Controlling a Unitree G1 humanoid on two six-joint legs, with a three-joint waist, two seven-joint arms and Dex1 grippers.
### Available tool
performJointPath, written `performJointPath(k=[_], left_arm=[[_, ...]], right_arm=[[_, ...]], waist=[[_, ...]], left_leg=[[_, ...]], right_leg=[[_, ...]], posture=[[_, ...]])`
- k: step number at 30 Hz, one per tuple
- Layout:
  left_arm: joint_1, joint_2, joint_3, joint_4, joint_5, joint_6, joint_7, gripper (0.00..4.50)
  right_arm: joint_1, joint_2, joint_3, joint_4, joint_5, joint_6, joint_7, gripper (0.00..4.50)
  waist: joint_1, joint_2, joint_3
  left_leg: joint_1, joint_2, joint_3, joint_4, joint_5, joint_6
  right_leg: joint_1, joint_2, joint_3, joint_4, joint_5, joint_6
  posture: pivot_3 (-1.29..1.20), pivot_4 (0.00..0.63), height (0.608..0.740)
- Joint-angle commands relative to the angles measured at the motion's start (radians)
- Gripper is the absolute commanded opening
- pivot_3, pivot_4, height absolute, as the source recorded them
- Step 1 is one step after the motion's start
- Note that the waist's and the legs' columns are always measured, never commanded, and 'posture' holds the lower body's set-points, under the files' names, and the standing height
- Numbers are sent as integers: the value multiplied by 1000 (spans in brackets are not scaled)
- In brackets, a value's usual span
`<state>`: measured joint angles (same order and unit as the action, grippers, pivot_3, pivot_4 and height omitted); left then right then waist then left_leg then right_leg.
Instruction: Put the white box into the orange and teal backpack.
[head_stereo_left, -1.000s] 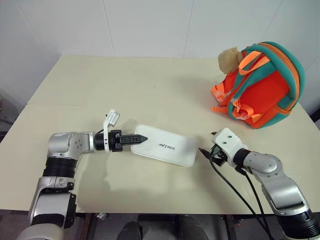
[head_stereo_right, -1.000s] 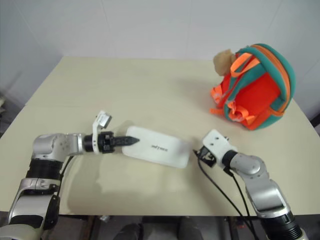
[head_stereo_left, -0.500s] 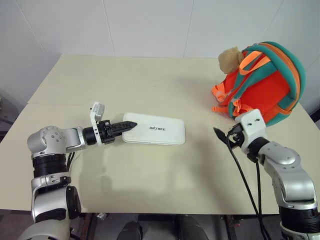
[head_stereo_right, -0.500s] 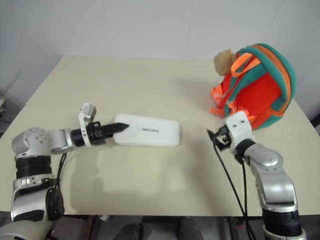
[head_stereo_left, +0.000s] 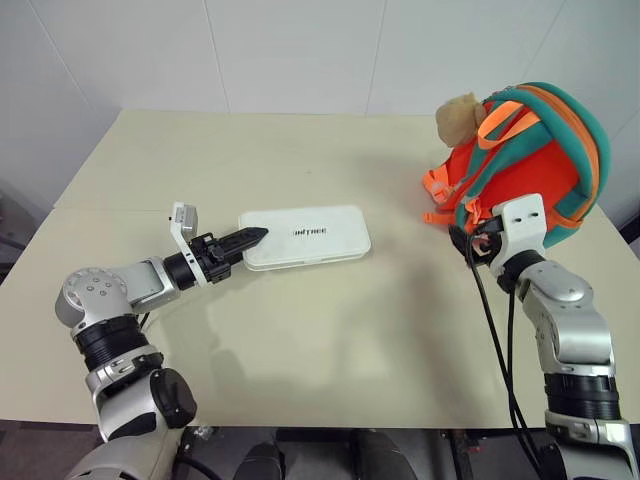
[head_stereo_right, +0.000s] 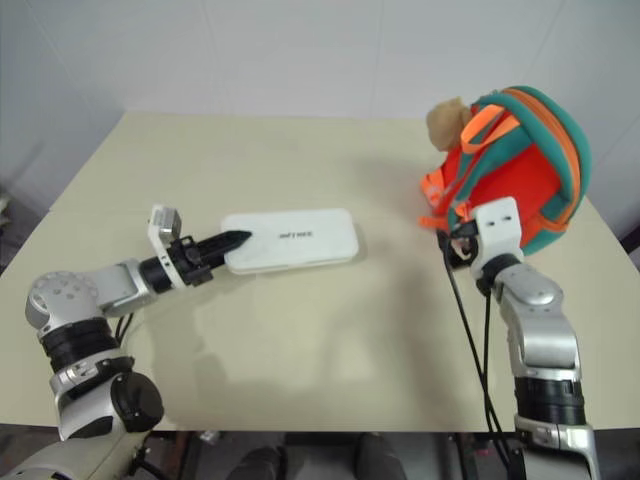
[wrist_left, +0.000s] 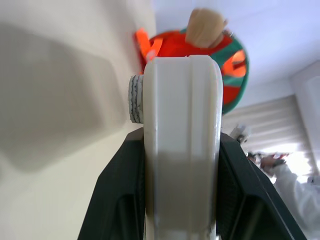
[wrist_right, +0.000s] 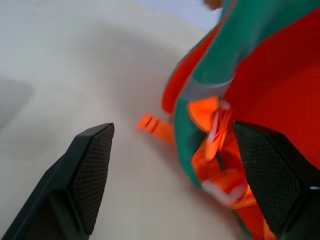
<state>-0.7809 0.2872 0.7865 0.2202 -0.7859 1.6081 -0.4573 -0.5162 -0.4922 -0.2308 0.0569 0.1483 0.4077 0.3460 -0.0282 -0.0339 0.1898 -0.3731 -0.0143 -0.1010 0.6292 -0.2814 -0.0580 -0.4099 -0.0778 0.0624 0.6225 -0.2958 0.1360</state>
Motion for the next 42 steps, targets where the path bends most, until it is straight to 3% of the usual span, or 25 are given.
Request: performJointPath(k=[1,26,29,39,42], left_arm=[[-13,-16,33,-52,-82,6,39,1338],[89,9,23,-90,-482,6,376,1338],[98,5,32,-98,-520,6,414,1338],[98,19,-2,-62,-618,-53,494,1338],[96,32,-25,-45,-640,-76,503,1338]], right_arm=[[-74,7,-41,79,24,-91,-16,4500],[-598,18,-4,1023,-4,-545,49,4500],[-626,27,2,1065,-18,-571,34,3913],[-650,28,10,1102,-28,-599,37,583],[-656,29,9,1095,-26,-602,52,508]], waist=[[0,0,0],[-10,0,0],[-10,0,0],[-17,0,0],[-23,0,0]], left_leg=[[0,0,0,0,0,0],[-1,0,2,-1,3,-5],[-1,0,2,-1,3,-5],[-2,0,2,-1,3,-6],[-2,0,2,-1,3,-6]], right_leg=[[0,0,0,0,0,0],[0,0,0,-1,1,1],[0,0,0,-1,1,1],[0,0,0,-1,1,1],[0,0,0,-1,1,1]], posture=[[0,150,740],[0,150,740],[0,150,740],[0,150,740],[0,150,740]])
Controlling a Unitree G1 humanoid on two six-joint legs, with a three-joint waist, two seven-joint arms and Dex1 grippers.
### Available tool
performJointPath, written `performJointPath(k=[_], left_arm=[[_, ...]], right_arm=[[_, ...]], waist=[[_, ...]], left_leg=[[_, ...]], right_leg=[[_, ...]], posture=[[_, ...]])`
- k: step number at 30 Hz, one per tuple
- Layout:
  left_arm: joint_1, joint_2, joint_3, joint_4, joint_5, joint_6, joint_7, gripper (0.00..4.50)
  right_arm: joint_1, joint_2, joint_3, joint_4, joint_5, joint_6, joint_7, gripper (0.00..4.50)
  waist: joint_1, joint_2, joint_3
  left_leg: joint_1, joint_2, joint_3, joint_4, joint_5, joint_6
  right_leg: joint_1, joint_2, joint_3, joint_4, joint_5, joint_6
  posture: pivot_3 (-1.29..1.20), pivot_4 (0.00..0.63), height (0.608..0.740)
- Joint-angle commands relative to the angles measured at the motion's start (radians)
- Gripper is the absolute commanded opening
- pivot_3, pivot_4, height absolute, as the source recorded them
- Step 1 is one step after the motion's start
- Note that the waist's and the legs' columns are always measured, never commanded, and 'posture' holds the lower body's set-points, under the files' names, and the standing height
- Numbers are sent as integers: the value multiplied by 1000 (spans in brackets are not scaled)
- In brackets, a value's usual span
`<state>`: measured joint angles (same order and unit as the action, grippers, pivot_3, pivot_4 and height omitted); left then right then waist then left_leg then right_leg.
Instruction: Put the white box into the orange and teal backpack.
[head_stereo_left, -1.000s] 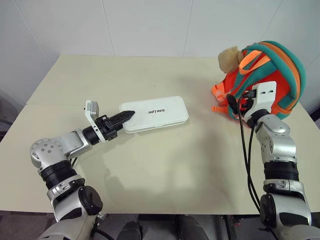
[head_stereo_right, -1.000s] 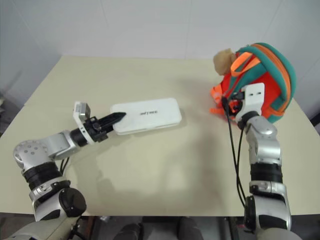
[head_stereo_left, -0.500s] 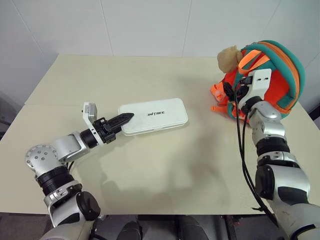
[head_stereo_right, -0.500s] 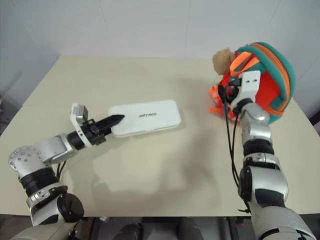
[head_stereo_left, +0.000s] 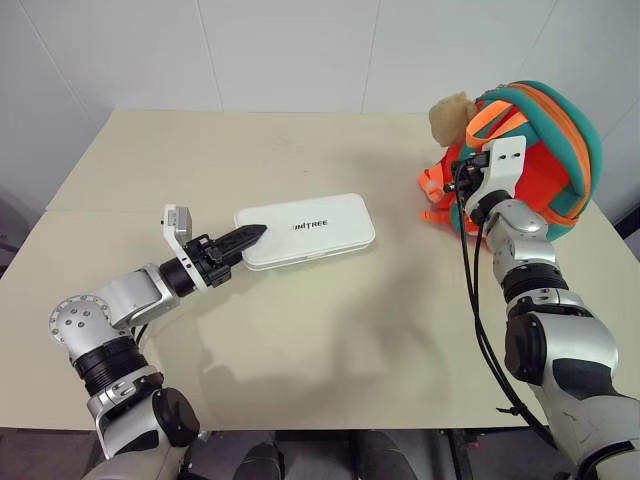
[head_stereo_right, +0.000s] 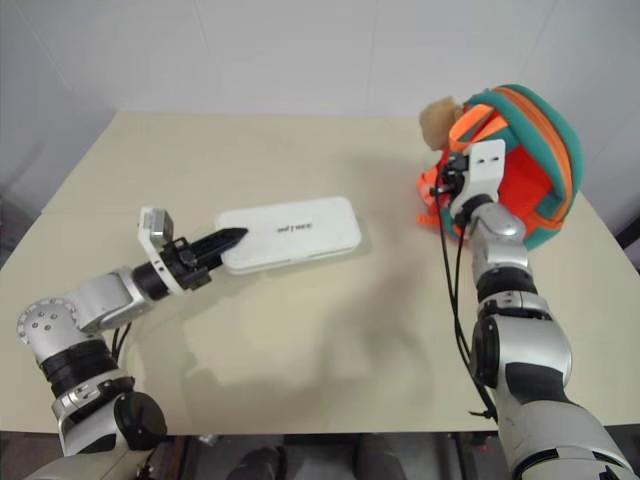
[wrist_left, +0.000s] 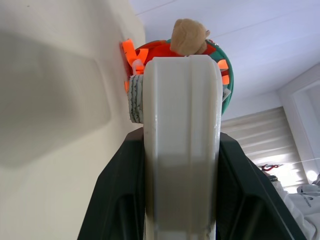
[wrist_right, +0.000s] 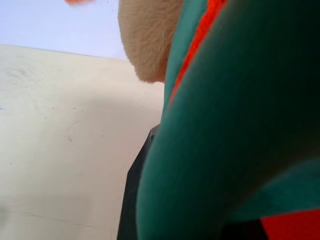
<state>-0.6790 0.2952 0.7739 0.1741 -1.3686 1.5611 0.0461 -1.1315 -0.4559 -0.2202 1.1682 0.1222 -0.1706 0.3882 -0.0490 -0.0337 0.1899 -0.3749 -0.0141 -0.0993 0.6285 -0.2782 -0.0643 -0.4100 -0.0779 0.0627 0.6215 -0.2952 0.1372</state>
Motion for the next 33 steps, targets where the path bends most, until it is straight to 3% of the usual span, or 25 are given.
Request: performJointPath(k=[1,10,18,33], left_arm=[[-6,30,-20,7,-62,-36,-1,1338],[-37,96,-104,99,-58,-81,-66,1338],[-89,214,-188,218,31,-98,-206,1338],[-168,456,-320,417,295,-159,-559,1338]], right_arm=[[-40,-7,1,-25,-1,-27,17,508],[47,-1,18,-238,45,68,152,508],[268,-21,74,-767,123,388,257,508],[456,-115,71,-1417,336,813,316,508]], waist=[[-4,0,0],[-6,0,0],[-5,1,0],[0,1,1]], left_leg=[[0,0,0,0,0,0],[0,0,0,-1,0,0],[-1,0,0,-1,0,0],[-2,0,0,-5,0,0]], right_leg=[[0,0,0,0,0,0],[0,0,0,0,0,0],[-3,0,0,1,0,0],[-5,0,-1,-1,0,0]], posture=[[0,150,740],[0,150,740],[0,150,740],[0,150,740]])
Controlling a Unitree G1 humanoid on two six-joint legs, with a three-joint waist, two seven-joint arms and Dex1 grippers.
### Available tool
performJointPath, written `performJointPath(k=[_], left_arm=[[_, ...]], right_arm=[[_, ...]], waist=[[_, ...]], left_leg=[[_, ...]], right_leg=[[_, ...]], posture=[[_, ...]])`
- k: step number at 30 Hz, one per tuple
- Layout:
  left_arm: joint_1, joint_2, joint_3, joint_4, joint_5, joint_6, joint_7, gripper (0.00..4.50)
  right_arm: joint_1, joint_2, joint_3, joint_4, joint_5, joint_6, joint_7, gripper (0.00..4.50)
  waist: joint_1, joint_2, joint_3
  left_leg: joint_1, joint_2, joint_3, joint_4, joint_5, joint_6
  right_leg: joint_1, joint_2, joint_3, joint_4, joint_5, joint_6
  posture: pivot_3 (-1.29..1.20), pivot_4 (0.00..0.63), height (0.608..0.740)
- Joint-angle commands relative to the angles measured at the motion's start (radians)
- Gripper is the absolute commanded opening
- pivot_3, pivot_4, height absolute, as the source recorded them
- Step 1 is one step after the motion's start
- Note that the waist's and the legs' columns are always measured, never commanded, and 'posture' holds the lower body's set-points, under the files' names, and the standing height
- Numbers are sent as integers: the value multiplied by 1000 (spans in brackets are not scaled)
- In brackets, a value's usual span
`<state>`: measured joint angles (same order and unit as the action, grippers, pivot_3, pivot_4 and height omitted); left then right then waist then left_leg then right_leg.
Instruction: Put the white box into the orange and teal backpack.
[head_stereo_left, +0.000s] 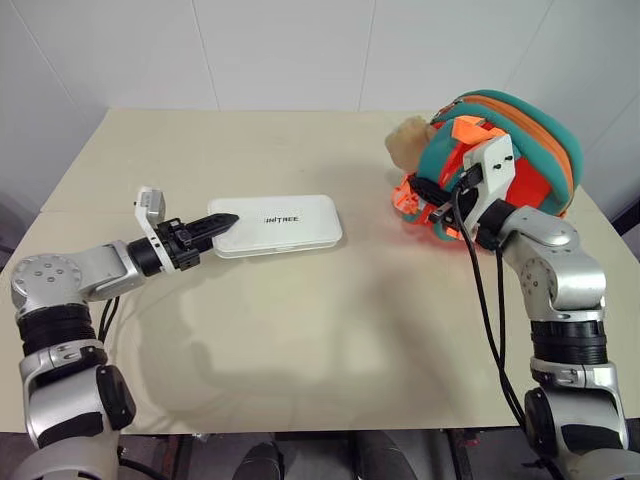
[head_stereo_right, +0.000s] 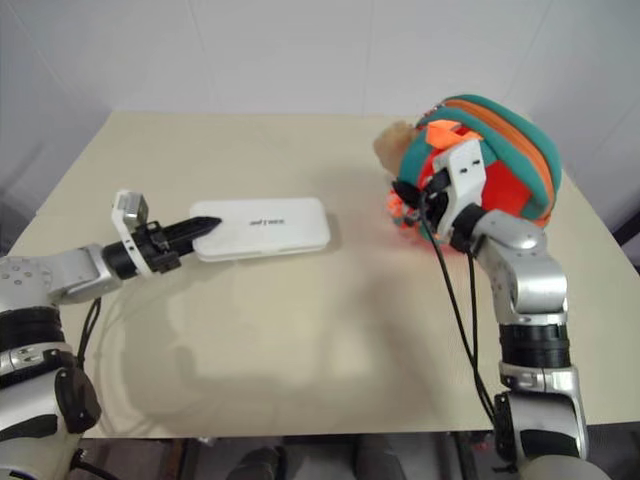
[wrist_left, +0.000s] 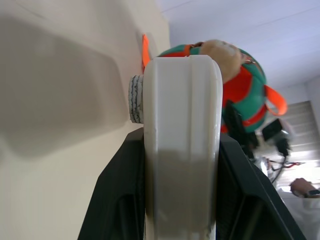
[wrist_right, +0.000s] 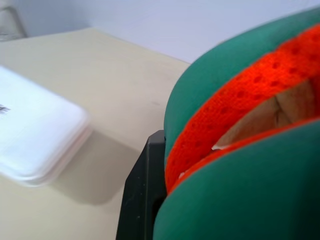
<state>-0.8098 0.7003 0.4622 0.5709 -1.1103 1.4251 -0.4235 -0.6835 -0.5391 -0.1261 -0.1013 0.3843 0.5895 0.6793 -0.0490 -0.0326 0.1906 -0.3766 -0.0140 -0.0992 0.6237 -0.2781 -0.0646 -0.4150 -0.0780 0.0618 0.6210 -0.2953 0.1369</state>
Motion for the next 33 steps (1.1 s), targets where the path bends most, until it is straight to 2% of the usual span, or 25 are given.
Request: performJointPath(k=[1,10,15,22,23,29,33], left_arm=[[-43,63,-18,34,55,-29,-114,1338],[-118,127,-103,132,200,-74,-305,1338],[-160,160,-162,162,267,-81,-434,1338],[-178,214,-243,152,332,-90,-594,1338],[-179,218,-251,148,338,-90,-610,1338],[-187,247,-274,100,356,-81,-676,1338],[-180,274,-220,-18,324,-90,-699,1338]], right_arm=[[20,-41,-25,-189,96,73,33,508],[105,-162,-37,-540,377,262,107,508],[93,-225,-47,-638,545,313,139,508],[96,-363,-82,-665,730,323,235,508],[103,-384,-88,-664,741,318,255,508],[148,-470,-100,-643,730,265,371,508],[179,-474,-60,-615,661,218,405,508]], waist=[[0,0,0],[19,0,0],[22,0,0],[22,0,0],[22,0,0],[22,0,0],[21,-1,0]], left_leg=[[0,0,0,-1,0,0],[-3,0,1,-3,0,1],[-5,0,0,-1,-1,1],[-14,0,0,3,-1,2],[-14,0,0,4,-4,6],[-14,0,0,5,-5,8],[-14,0,0,6,-5,8]], right_leg=[[-1,0,0,0,0,0],[-4,-1,-2,-1,0,-1],[-4,-1,-3,-1,-1,-1],[-12,-1,-3,1,0,-1],[-12,-1,-3,1,0,-1],[-12,-1,-3,1,0,-1],[-12,-1,-3,2,0,-1]], posture=[[0,150,740],[0,150,740],[0,150,740],[0,150,740],[0,150,740],[0,150,740],[0,150,740]])
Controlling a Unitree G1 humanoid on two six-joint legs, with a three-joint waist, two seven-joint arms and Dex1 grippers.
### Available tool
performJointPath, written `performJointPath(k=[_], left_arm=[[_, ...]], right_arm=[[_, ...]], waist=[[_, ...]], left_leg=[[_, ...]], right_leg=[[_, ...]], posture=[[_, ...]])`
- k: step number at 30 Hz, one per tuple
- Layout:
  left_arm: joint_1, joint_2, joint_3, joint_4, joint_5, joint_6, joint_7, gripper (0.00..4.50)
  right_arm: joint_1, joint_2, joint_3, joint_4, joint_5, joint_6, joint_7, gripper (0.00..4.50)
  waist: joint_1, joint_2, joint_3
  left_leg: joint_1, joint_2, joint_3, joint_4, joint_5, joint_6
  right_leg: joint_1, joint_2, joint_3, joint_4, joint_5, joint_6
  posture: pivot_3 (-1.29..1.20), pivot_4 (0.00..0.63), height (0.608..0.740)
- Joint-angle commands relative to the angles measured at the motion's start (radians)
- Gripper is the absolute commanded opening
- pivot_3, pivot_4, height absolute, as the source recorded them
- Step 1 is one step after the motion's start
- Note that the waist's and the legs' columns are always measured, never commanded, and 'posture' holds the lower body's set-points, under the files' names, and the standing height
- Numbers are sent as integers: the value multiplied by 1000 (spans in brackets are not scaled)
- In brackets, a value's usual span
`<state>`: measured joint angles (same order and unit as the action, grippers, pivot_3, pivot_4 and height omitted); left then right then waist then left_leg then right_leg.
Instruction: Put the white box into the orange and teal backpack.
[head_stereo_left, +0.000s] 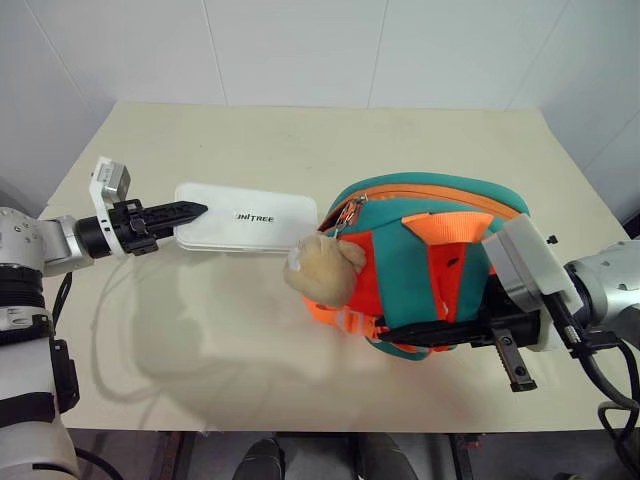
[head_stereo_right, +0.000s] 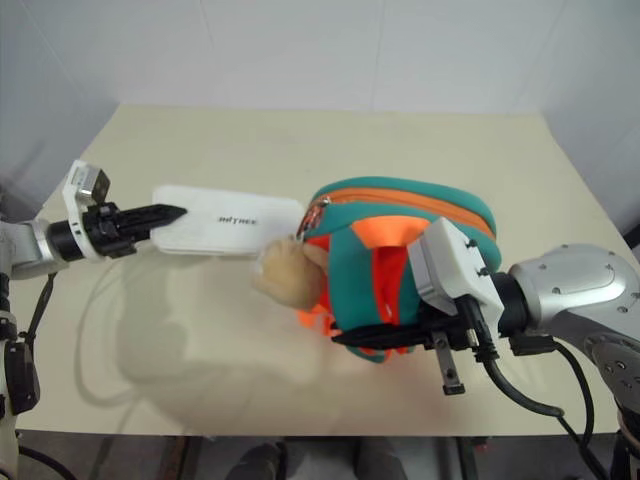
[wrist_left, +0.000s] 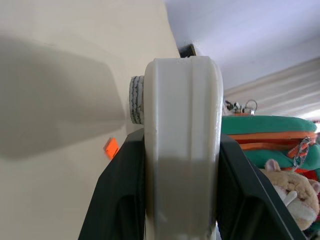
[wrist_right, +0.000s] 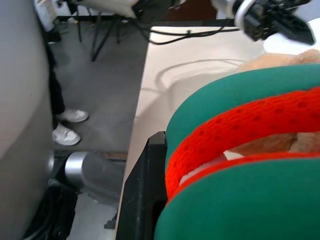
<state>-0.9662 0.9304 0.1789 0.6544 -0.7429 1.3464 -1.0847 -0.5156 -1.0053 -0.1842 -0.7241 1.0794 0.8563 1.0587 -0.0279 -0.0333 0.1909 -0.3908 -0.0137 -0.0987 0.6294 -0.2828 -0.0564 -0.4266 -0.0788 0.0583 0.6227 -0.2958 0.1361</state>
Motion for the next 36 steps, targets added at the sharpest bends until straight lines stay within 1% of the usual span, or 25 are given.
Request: performJointPath(k=[1,7,11,14,17,22,24,27,30,36], left_arm=[[-15,46,83,-134,-54,-13,-36,1338],[57,38,244,-352,-134,-82,-35,1338],[105,44,252,-461,-166,-105,-58,1338],[142,23,272,-529,-186,-177,-94,1338],[186,21,257,-577,-180,-253,-145,1338],[214,13,237,-590,-163,-362,-199,1338],[233,32,204,-593,-145,-383,-223,1338],[261,46,155,-594,-100,-460,-272,1338],[257,54,97,-564,-44,-521,-299,1338],[197,36,15,-486,32,-632,-343,1338]], right_arm=[[17,-5,4,10,-46,-58,25,508],[40,3,21,30,-78,-86,27,508],[49,-2,38,48,-111,-108,46,508],[43,0,50,62,-127,-120,55,508],[33,7,62,76,-144,-130,51,508],[33,14,73,81,-163,-143,42,508],[30,16,74,82,-167,-144,41,508],[26,18,79,85,-175,-148,37,508],[19,22,86,90,-181,-152,33,508],[7,34,98,98,-203,-158,35,508]], waist=[[0,0,0],[0,0,0],[2,0,0],[2,0,0],[2,0,0],[1,0,0],[2,0,0],[2,0,0],[2,0,0],[4,0,0]], left_leg=[[0,0,0,0,0,0],[0,0,0,1,0,-1],[0,0,0,2,0,-1],[1,0,0,2,0,-1],[1,0,0,2,0,-1],[1,0,1,2,0,-1],[1,0,1,2,0,-1],[1,0,1,2,0,-1],[1,0,1,3,0,-1],[2,0,1,4,0,0]], right_leg=[[0,0,0,0,0,0],[0,0,0,1,0,0],[0,0,0,1,0,0],[0,0,1,0,0,0],[1,0,1,0,0,0],[1,0,1,0,0,0],[1,0,1,0,0,0],[1,0,1,0,0,0],[1,0,1,0,0,0],[2,0,1,1,0,0]], posture=[[0,150,740],[0,150,740],[0,150,740],[0,150,740],[0,150,740],[0,150,740],[0,150,740],[0,150,740],[0,150,740],[0,150,740]])
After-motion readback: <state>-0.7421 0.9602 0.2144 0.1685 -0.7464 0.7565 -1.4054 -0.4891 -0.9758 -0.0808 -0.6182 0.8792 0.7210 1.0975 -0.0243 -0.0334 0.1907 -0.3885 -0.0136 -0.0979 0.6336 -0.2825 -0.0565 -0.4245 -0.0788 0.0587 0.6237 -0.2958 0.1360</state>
